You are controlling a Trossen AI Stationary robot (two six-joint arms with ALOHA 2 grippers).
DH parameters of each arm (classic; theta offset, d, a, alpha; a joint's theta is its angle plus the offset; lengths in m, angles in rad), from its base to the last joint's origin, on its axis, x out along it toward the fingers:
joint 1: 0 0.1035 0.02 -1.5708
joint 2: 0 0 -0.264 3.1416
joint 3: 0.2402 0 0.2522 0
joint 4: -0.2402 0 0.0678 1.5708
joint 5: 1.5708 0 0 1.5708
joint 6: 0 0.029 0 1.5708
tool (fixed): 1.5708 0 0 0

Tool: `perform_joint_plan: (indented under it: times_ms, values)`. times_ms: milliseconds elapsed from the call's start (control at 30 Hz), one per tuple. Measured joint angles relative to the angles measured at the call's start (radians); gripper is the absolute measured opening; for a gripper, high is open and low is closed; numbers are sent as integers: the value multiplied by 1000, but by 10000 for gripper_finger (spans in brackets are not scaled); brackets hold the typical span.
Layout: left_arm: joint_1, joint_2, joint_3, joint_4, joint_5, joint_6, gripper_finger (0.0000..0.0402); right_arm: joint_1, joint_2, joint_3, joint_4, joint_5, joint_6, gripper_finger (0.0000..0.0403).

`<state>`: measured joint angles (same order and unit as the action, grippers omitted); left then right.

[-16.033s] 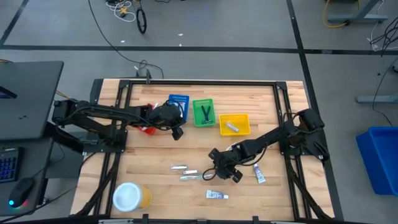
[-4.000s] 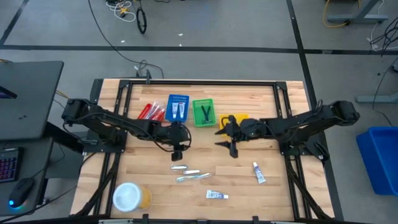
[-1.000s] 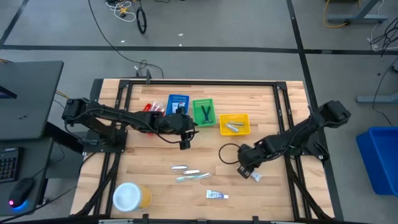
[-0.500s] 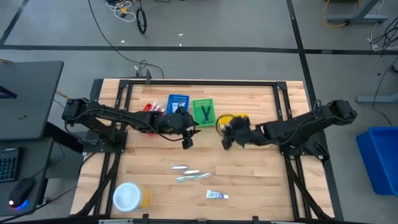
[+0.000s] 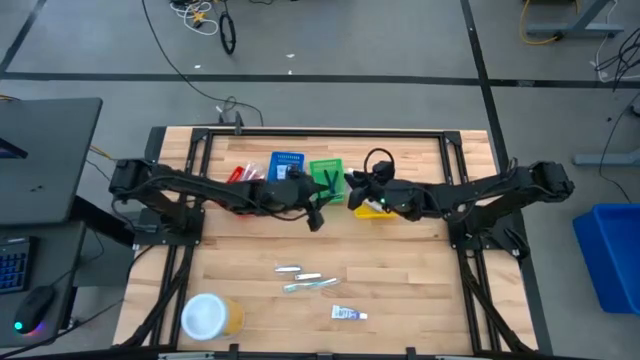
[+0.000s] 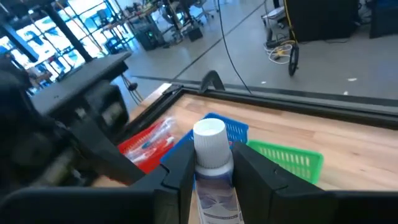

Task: Pick & Place Travel size toiletries
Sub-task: Put the white toothpaste into the blue bin

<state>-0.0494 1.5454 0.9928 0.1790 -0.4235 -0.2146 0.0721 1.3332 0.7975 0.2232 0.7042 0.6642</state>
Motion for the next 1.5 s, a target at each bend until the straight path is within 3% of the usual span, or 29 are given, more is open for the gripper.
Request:
perform_joint_plan:
  times_ms: [333,900,1500]
  values:
    - [15,141,2,231,-32,35,148,-27,2,0,25,-82,-10,102]
    - [56,139,1,229,-20,47,144,-27,2,0,94,-141,-28,104]
    - [56,139,1,230,-33,73,71,-27,2,0,140,-157,-94,105]
